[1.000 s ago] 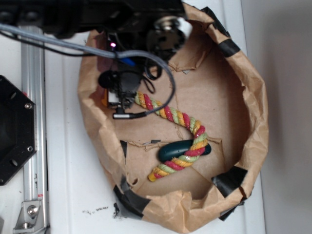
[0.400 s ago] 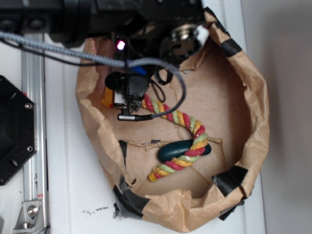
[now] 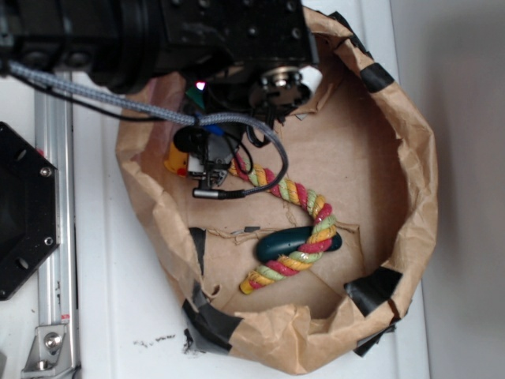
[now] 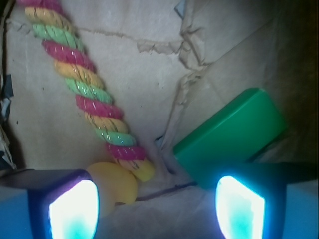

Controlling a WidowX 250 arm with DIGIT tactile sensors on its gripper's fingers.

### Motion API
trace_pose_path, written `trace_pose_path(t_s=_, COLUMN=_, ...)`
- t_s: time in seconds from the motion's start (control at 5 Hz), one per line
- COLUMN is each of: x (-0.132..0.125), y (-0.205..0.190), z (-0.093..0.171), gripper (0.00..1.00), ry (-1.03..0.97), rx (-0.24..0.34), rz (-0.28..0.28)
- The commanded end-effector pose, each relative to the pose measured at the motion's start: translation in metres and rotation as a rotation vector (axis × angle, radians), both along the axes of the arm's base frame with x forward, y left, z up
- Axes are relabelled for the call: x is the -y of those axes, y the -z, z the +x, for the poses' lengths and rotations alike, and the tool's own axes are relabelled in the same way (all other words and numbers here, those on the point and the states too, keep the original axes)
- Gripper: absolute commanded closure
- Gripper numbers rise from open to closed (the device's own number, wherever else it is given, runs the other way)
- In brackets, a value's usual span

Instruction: Grab the yellow duck.

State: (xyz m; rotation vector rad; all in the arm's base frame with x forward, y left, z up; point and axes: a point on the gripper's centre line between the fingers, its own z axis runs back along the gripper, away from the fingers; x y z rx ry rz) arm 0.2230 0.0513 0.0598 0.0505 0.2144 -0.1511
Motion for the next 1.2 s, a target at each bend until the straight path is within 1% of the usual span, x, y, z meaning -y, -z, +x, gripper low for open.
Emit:
trace_pose_path(t_s=0.0, x=-0.005, y=-0.007, z=-0.003, gripper=0.00, ry=0.001, rx=0.034, rz=0.011)
trace_pose_path(t_s=0.2, x=-0.010, y=-0.004, z=-0.005, gripper=0.00, ry=-0.006, rx=0.032, rz=0.019)
trace_pose_path(t_s=0.4, x=-0.007, y=0.009, z=-0.013, gripper=0.00, ry=0.018, rx=0.031, rz=0.006)
trace_pose_path(t_s=0.6, x=0.010, y=0.032, z=-0.019, gripper=0.00, ry=0.063, rx=0.055, rz=-0.017)
trace_pose_path(t_s=0.8, x=0.037, y=0.037, z=-0.027, gripper=0.00, ry=0.086, rx=0.079, rz=-0.067)
trace_pose_path(t_s=1.0, x=0.054, y=0.033, z=-0.025, gripper=0.00, ry=0.121, rx=0.085, rz=-0.096)
